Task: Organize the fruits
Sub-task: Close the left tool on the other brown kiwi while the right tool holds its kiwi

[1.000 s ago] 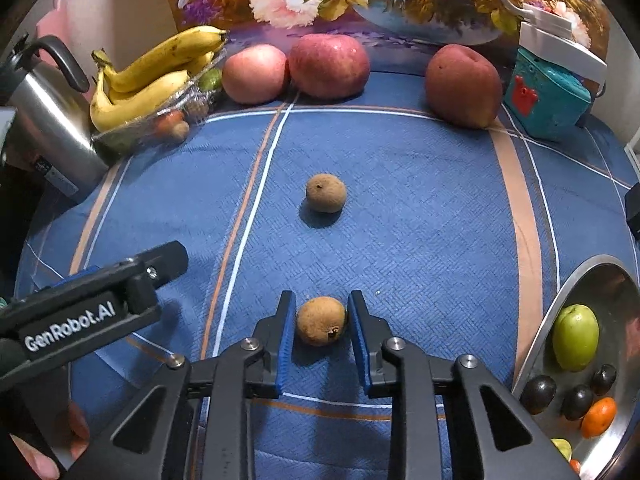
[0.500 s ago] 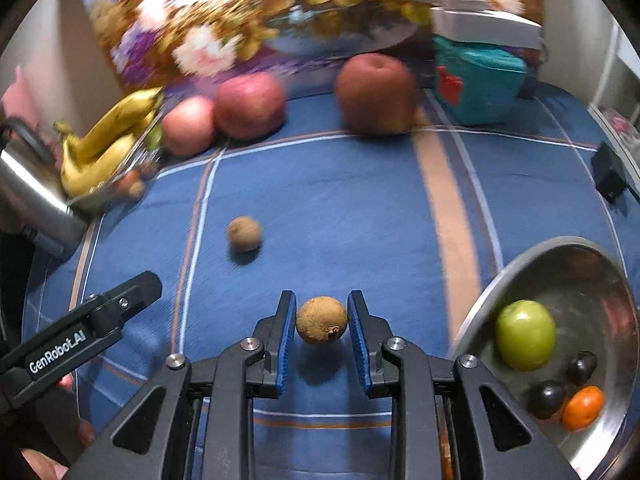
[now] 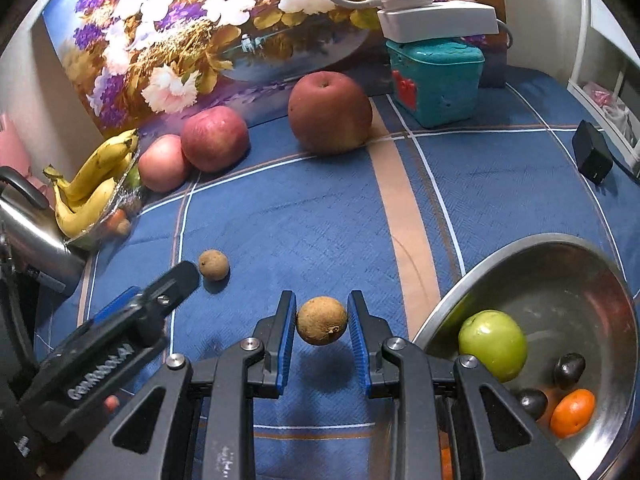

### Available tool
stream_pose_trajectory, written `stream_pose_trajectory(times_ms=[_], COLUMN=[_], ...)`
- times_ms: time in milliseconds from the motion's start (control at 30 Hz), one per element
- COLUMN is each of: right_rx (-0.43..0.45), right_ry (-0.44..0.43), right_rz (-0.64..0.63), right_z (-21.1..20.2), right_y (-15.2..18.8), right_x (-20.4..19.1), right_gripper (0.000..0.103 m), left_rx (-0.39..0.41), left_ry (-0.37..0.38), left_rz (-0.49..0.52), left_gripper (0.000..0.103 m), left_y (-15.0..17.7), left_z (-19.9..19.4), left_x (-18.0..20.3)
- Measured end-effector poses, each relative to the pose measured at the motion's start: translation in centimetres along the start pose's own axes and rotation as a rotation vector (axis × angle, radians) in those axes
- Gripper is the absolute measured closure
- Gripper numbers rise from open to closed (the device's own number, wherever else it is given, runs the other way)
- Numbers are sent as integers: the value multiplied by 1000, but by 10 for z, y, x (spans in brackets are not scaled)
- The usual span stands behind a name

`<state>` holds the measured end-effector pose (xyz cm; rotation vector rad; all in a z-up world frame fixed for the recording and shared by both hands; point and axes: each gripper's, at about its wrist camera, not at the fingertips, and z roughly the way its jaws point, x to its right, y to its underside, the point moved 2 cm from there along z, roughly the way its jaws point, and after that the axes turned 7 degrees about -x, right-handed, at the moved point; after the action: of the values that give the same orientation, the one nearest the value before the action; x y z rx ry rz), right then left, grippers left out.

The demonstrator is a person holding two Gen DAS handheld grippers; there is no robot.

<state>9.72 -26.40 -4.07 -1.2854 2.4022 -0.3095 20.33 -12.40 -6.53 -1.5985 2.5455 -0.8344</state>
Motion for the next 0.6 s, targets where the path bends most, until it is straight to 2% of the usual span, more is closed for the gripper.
stream_pose_trajectory(times_ms=[200, 333, 467, 600], right_rx=[-2, -8, -8, -11], right_ry=[-9, -16, -18, -17], right_rz=[9, 15, 12, 16], right_z=[2, 3, 3, 3], right_y=[0, 0, 1, 1], right_x=[3, 4, 3, 5], right_gripper=[76, 76, 76, 76], left_rx=[14, 15, 3, -3], left_ry=[15, 14, 16, 16], left_rz=[45, 54, 68, 72], left_gripper=[42, 57, 62, 76], left_y=[0, 0, 1, 2], left_z=[9, 16, 22, 25], left_x=[8, 11, 14, 15])
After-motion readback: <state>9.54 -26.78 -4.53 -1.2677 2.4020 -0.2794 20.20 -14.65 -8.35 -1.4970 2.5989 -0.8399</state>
